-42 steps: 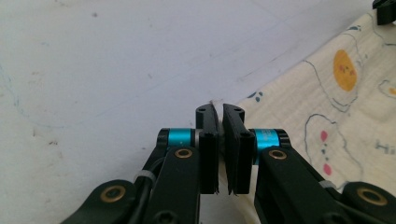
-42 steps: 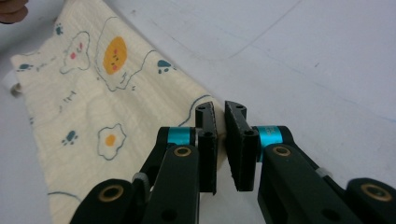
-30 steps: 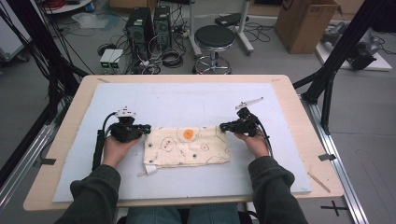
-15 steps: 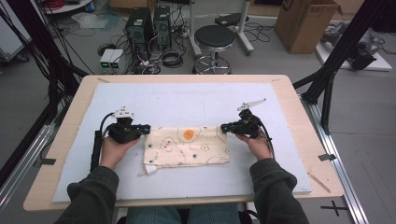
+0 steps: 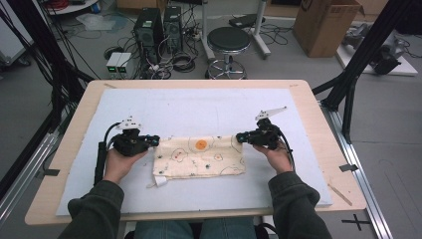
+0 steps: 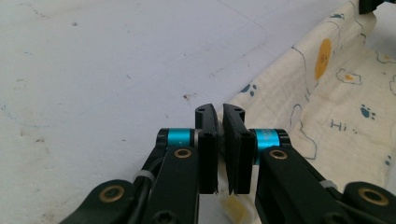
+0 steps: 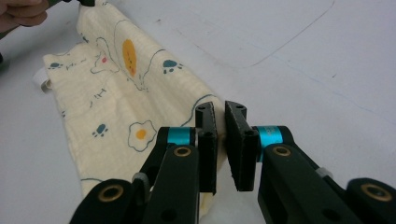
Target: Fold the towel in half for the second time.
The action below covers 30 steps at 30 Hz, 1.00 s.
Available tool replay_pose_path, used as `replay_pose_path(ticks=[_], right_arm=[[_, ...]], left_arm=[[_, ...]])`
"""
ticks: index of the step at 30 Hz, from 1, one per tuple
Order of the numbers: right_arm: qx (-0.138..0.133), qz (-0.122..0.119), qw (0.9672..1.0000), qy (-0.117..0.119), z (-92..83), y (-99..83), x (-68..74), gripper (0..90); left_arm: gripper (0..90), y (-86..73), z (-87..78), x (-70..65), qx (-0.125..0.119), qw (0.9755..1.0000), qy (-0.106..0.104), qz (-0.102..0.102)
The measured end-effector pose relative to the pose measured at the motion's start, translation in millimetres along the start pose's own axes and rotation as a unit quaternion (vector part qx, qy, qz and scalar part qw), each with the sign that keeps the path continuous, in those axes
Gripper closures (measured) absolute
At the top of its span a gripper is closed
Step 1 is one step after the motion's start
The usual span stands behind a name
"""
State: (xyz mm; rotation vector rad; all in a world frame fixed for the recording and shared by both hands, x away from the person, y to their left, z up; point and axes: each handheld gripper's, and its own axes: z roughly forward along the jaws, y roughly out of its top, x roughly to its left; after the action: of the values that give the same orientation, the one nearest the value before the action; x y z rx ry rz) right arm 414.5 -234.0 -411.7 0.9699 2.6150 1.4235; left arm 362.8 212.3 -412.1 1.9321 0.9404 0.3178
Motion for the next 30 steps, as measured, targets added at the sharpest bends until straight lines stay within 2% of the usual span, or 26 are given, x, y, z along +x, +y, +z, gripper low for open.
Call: replay_pose_path(ticks=[1, 6, 17, 30], right_arm=[[-0.001, -0.005, 1.0000, 0.001, -0.5, 0.1, 0.7, 83.2], [-0.002, -0.010, 0.9999, 0.004, -4.6, 0.4, 5.6, 83.2], [-0.005, -0.024, 0.9997, 0.008, -10.6, 0.3, 15.7, 83.1], [-0.003, -0.021, 0.9996, 0.018, -12.2, -13.9, 18.8, 83.0]], left_arm=[[83.9, -0.4, -1.4, -0.2, 0.000, 1.0000, -0.003, 0.005], [83.7, -2.2, -3.7, -2.0, -0.006, 1.0000, -0.007, 0.004], [83.6, -4.9, -10.8, -8.9, -0.005, 0.9996, -0.015, 0.023], [82.7, -12.2, -13.6, -14.6, -0.003, 0.9992, -0.023, 0.033]])
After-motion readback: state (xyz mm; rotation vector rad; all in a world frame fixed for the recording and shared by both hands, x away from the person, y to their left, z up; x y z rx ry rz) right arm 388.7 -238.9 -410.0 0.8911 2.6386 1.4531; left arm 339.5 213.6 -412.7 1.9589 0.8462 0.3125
